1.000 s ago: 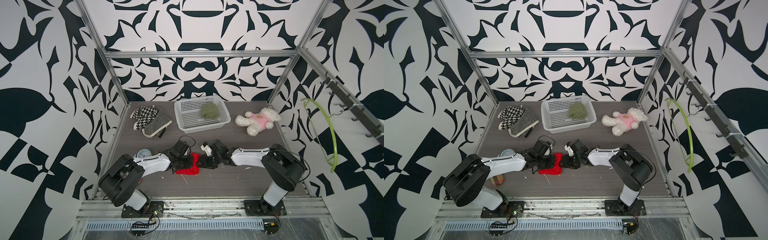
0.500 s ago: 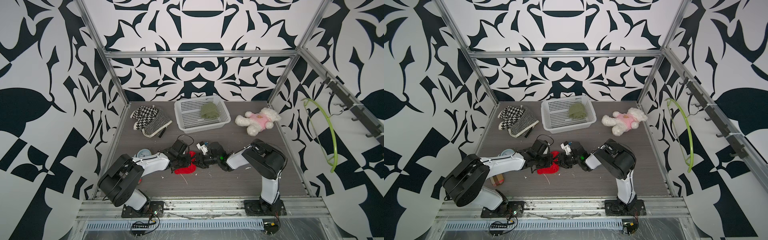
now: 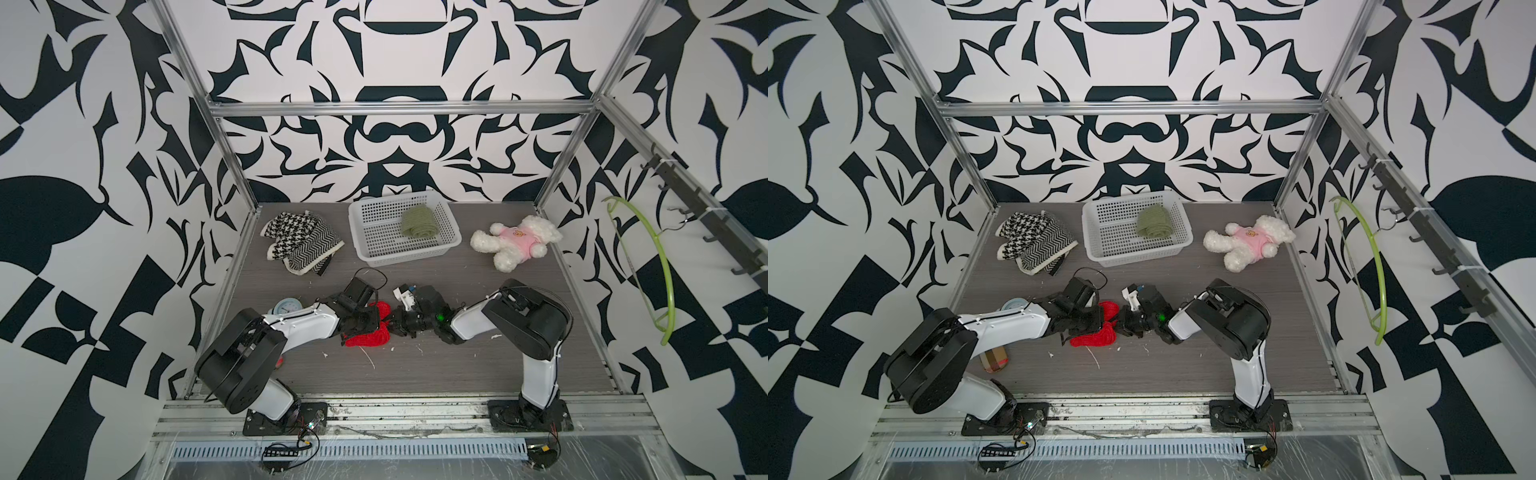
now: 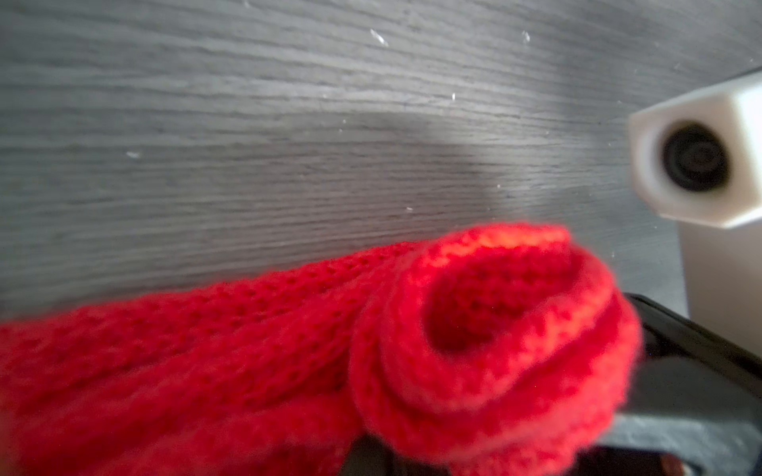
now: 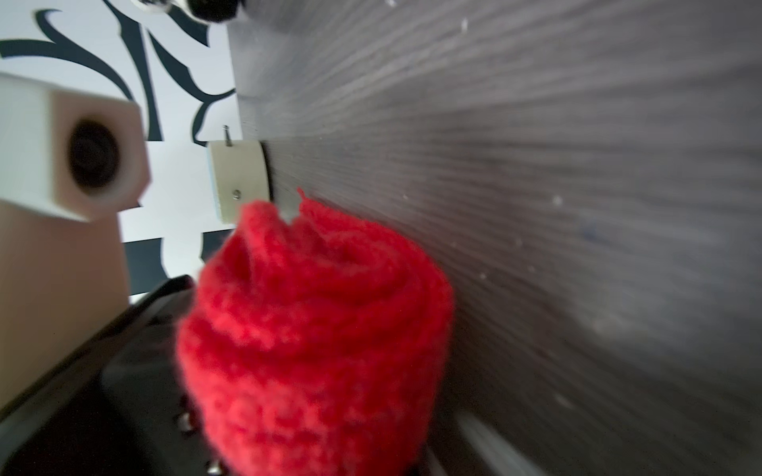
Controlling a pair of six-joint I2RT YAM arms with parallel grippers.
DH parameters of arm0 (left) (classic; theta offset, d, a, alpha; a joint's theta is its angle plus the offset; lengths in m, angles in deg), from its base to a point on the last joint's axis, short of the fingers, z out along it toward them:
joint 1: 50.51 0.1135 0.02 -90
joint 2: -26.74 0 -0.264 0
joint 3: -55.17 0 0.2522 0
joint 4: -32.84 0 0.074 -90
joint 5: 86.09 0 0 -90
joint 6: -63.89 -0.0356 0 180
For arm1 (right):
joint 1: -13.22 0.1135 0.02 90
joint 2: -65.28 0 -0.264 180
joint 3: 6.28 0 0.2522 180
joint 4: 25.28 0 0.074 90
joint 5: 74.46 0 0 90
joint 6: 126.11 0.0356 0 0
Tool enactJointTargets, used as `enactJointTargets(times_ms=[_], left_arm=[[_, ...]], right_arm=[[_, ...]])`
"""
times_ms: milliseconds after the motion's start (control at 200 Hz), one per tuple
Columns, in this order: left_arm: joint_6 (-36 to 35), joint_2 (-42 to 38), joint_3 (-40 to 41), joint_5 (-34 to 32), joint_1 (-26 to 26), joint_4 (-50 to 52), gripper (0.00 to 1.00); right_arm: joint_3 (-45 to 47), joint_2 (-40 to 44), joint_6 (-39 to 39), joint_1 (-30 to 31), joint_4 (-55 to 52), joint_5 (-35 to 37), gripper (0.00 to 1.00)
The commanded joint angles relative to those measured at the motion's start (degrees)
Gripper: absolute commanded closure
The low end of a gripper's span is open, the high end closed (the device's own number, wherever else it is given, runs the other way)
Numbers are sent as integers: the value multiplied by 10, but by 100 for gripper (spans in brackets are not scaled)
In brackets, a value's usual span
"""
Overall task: Roll up the scarf and place it into the basket
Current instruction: Roll the scarf at the center of the board.
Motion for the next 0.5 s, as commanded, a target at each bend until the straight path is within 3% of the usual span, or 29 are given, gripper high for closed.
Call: enactJointTargets(times_ms=[0, 70, 210, 390, 495], left_arm=[[-19, -8, -19, 41, -12, 23, 100], [-22, -45, -19, 34, -4, 44, 100], [-32, -112, -25, 26, 4, 89, 100], [-31, -169, -28, 51, 5, 106, 100], [-15, -185, -15, 87, 5, 70, 100]], right_arm=[[-21, 52, -92, 48, -262, 26, 100], [-65, 91, -155, 57, -450, 94, 100], [-139, 114, -206, 61, -668, 192, 100], [-200, 133, -217, 64, -808, 283, 100], [-219, 141, -224, 64, -839, 298, 100]])
